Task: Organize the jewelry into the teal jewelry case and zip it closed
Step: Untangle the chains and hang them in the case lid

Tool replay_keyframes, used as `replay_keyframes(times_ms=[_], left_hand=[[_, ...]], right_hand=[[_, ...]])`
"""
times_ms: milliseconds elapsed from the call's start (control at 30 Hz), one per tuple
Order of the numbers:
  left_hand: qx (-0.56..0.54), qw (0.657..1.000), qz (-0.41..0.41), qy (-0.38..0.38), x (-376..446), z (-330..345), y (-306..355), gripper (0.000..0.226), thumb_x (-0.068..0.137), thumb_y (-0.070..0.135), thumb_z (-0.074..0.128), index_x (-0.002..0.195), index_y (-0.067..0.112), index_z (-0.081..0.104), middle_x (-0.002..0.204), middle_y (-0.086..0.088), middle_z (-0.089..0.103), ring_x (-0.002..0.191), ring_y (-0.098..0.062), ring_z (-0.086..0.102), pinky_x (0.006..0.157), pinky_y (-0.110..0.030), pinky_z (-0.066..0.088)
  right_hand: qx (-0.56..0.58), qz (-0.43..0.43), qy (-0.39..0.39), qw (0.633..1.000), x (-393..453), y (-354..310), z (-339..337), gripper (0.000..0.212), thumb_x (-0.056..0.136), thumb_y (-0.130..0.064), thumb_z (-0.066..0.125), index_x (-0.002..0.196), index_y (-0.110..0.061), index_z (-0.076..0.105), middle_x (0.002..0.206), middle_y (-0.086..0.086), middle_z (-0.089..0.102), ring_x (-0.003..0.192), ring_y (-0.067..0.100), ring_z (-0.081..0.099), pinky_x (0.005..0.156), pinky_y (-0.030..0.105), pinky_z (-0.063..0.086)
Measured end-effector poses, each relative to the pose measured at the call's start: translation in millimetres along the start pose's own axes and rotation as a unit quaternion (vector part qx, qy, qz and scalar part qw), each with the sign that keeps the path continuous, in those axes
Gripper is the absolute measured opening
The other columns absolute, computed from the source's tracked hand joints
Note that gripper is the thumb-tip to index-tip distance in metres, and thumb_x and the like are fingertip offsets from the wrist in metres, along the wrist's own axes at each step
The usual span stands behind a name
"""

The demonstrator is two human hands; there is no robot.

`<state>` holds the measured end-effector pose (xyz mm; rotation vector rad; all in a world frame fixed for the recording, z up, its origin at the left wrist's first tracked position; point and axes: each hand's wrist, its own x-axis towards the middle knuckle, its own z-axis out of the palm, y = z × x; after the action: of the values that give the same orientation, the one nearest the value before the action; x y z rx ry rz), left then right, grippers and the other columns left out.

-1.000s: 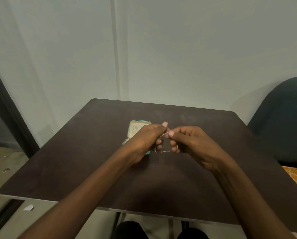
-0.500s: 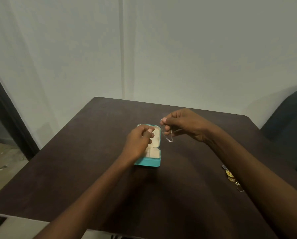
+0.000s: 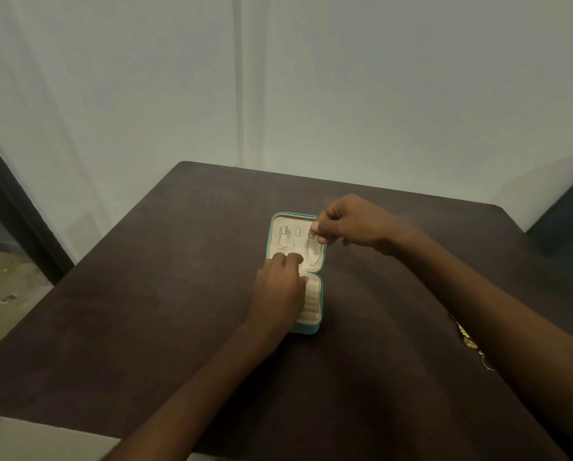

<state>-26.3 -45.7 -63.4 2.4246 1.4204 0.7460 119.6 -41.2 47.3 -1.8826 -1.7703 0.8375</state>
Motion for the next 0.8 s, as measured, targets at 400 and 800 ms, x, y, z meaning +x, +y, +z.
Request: replay_keyframes(times_ms=[400, 800], left_hand=[[0.147, 0.984, 0.069, 0.069, 1, 20, -10, 0.063, 0.078, 0.036, 0.07, 0.135, 0.019, 0.047, 0.143, -0.031, 0.035, 0.131, -0.05, 0.035, 0.099, -0.061, 0.035], [0.174, 0.98, 0.078, 0.054, 2, 30, -15, 0.058, 0.091, 0.055, 0.023, 0.12, 0.021, 0.061, 0.142, -0.03, 0.037, 0.133, -0.049, 0.033, 0.106, -0.057, 0.021]], right_hand=[[-0.165, -0.05, 0.049, 0.984, 17, 7, 12, 0.021, 0.088, -0.022, 0.062, 0.095, -0.005, 0.072, 0.102, 0.004, 0.07, 0.068, 0.004, 0.053, 0.053, 0.013, 0.036], [-0.29, -0.102, 0.2, 0.93, 27, 24, 25, 0.022, 0.091, -0.025, 0.053, 0.101, -0.013, 0.069, 0.099, 0.007, 0.063, 0.09, 0.019, 0.053, 0.066, 0.031, 0.04]])
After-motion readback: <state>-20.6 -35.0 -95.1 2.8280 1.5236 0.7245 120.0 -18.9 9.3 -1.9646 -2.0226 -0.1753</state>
